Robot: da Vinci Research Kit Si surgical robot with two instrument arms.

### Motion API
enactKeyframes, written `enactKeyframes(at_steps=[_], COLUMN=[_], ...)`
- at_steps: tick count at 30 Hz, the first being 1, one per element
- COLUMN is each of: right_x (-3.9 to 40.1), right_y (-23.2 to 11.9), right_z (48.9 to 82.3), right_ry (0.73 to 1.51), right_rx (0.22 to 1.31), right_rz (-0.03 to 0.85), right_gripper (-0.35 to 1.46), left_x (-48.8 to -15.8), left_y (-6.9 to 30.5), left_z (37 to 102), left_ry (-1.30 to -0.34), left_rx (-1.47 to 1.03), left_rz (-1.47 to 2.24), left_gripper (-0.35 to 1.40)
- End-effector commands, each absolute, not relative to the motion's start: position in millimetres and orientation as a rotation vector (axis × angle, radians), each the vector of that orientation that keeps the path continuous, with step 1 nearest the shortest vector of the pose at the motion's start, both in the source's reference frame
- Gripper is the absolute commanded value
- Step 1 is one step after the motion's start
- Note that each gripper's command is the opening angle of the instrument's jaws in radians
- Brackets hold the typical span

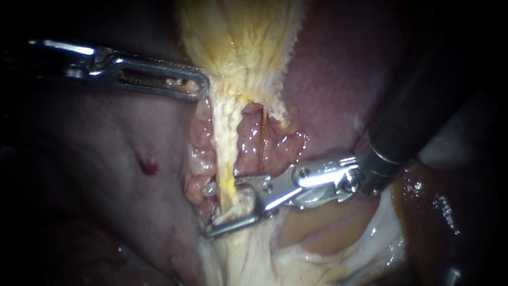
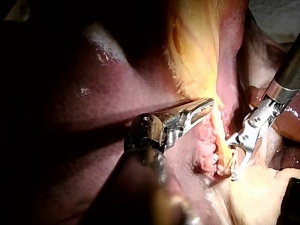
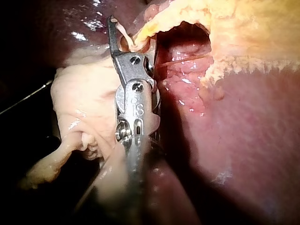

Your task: Clipping first clip left tube

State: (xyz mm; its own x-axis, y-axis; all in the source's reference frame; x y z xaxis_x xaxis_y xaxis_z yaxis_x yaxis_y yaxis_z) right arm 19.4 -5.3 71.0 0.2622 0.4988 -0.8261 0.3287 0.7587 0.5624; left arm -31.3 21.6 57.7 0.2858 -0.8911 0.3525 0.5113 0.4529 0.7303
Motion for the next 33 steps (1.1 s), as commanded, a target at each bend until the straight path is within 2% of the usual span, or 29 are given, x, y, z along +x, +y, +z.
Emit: enactKeyframes(at_steps=[1,13,33], right_x=[19.5,19.8,20.3], right_y=[-5.4,-6.7,-6.2], right_z=[70.7,68.8,69.4], right_ry=[1.345,1.384,1.384], right_rx=[0.765,0.854,0.853], right_rz=[0.125,0.032,0.032], right_gripper=[0.50,0.48,0.47], left_x=[-31.3,-31.0,-31.3], left_y=[21.6,21.9,22.0], left_z=[57.7,58.1,58.2], left_ry=[-0.830,-0.831,-0.830], left_rx=[0.543,0.543,0.542], left_rz=[-1.000,-0.998,-1.000], left_gripper=[-0.35,-0.35,-0.35])
